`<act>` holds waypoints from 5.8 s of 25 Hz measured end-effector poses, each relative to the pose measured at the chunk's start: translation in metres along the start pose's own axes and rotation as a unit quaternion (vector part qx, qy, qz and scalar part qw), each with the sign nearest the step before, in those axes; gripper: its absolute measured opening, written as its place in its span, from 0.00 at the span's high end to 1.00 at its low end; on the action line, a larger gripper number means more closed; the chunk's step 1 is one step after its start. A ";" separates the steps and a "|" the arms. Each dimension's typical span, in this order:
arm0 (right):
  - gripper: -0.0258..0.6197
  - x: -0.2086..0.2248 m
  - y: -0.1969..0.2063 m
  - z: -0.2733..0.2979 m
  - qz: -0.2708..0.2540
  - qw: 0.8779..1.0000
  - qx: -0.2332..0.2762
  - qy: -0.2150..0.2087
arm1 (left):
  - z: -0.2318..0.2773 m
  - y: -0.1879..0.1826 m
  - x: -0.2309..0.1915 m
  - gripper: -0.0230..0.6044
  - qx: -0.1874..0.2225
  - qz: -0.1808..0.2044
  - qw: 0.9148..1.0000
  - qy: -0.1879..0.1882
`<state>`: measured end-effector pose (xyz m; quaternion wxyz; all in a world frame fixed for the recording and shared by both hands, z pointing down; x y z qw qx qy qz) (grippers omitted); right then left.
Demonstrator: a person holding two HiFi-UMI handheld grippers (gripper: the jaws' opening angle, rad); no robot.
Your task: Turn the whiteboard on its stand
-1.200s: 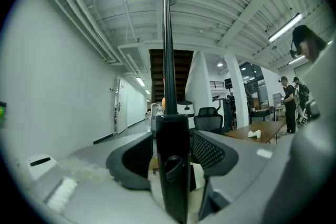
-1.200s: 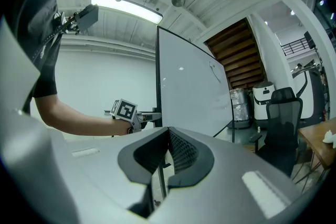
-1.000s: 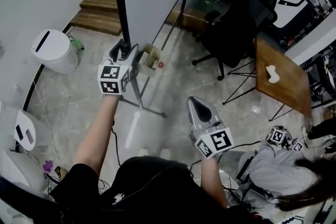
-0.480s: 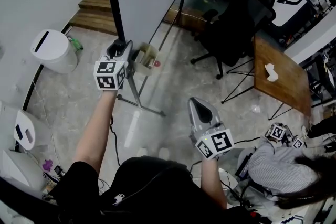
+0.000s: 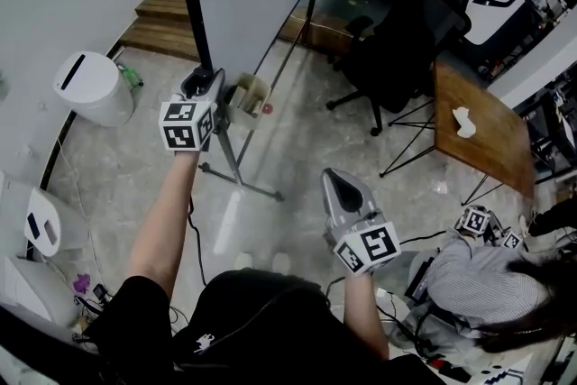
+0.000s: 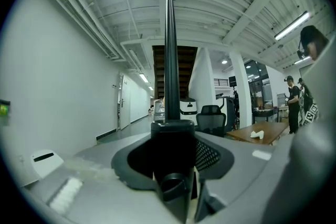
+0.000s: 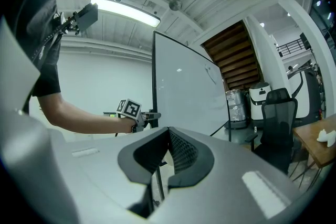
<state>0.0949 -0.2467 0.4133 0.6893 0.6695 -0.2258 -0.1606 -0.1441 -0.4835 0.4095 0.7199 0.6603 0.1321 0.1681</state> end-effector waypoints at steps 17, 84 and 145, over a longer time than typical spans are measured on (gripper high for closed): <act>0.95 0.002 -0.003 -0.027 -0.001 1.000 0.004 0.001 | -0.029 0.001 0.023 0.68 0.000 -0.005 1.000 -0.010; 0.95 -0.031 -0.001 -0.032 -0.006 1.000 0.018 -0.023 | -0.149 -0.012 0.065 0.57 0.034 0.035 0.999 -0.003; 0.95 -0.037 -0.002 -0.041 -0.029 1.000 -0.005 -0.009 | -0.170 0.029 0.178 0.96 0.006 0.012 0.993 0.120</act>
Point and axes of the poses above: the fingertips, and each gripper's own axes: z forward along the fingers, x to its right, y out of its underside, the point moved 1 cm from there along -z, backward along the fingers, and after that the axes turned 1 degree about y, right-handed, at the moved point
